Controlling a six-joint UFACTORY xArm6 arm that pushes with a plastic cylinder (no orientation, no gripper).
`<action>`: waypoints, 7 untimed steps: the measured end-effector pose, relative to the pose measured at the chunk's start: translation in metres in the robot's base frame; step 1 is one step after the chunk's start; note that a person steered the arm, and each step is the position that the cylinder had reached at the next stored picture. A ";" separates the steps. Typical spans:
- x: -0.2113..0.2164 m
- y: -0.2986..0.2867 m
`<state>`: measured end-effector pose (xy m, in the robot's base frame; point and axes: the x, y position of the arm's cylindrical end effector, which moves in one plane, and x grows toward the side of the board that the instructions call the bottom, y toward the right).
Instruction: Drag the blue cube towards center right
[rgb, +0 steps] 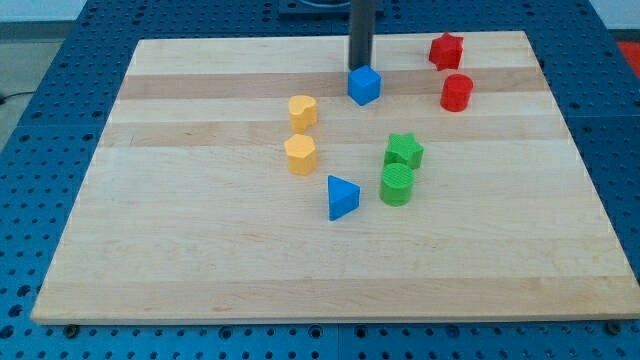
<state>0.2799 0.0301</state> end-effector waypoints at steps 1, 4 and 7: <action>0.042 0.032; 0.062 -0.006; 0.101 0.075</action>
<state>0.3814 0.1052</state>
